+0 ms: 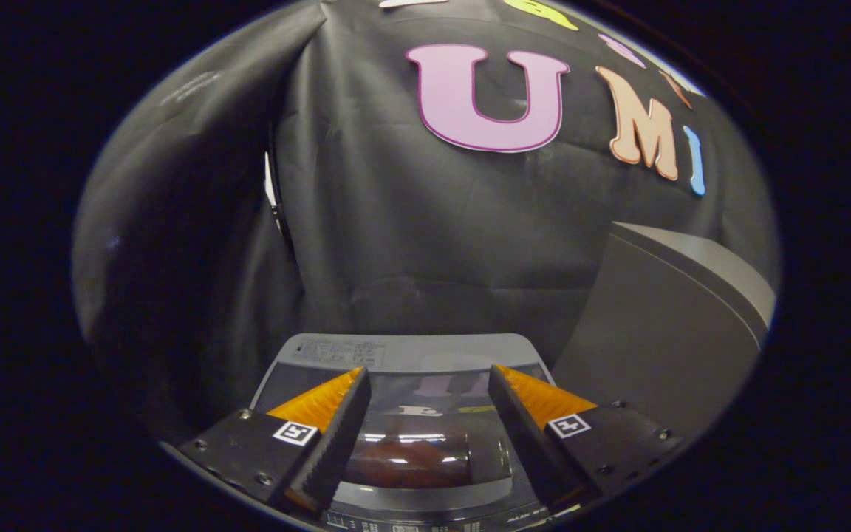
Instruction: Put the clothes into the washing machine and then close the washing machine lid.
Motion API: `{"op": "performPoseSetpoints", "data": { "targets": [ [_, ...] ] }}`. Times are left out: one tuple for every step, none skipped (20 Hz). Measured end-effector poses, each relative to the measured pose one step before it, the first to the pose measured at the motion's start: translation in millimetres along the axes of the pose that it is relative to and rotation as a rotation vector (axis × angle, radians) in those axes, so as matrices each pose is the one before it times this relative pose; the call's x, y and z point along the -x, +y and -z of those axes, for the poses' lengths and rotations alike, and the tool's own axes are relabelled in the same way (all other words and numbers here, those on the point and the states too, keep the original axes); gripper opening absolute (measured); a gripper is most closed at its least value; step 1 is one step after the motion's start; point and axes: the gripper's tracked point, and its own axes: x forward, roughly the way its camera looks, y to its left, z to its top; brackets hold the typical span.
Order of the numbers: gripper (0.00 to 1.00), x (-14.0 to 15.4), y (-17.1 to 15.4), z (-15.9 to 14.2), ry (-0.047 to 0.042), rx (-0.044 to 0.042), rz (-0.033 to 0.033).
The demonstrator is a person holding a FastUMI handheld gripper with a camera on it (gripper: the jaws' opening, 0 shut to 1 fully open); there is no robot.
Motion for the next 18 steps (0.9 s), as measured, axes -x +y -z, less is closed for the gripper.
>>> {"op": "performPoseSetpoints", "data": {
  "targets": [
    [0.98, 7.53, 1.02, 0.12, -0.00072, -0.00412, -0.00419],
    [0.98, 11.74, 2.6, 1.88, 0.00094, -0.00389, -0.00651],
    [0.98, 8.5, 4.02, 4.08, 0.01229, 0.00413, -0.01061],
    [0.98, 5.44, 5.1, 2.96, -0.00117, 0.01179, -0.00328],
    [0.97, 8.41, 0.42, 0.85, -0.00054, 0.00363, -0.0032],
    [0.97, 6.18, 2.81, 1.24, -0.00055, -0.01175, -0.00851],
    [0.97, 9.06, 1.53, -0.48, -0.00939, -0.01191, -0.00963],
    [0.97, 8.88, 3.15, -0.88, -0.00365, -0.01453, -0.0114],
    [0.97, 9.79, 2.37, -1.05, -0.00579, -0.0091, -0.01023],
    [0.96, 9.3, 2.13, -4.48, -0.01533, -0.01202, -0.01067],
    [0.97, 10.41, 1.05, -5.01, -0.01864, -0.00728, -0.00853],
    [0.96, 11.14, -0.66, -6.45, -0.02021, -0.00165, -0.00164],
    [0.96, 11.3, -0.97, -6.9, -0.02909, 0.0057, -0.00089],
    [0.96, 11.05, -0.51, -7.56, -0.0199, 0.01076, 0.00008],
    [0.96, 10.22, -1.95, -6.52, -0.0275, 0.0136, 0.00403],
    [0.96, 9.42, -1.07, -5.77, -0.01873, 0.00667, -0.00122],
    [0.96, 9.57, -1.2, -6.57, -0.02731, -0.00181, -0.00008],
    [0.96, 8.31, -1.76, -6.03, -0.02423, 0.0008, 0.00518]
  ]
}}
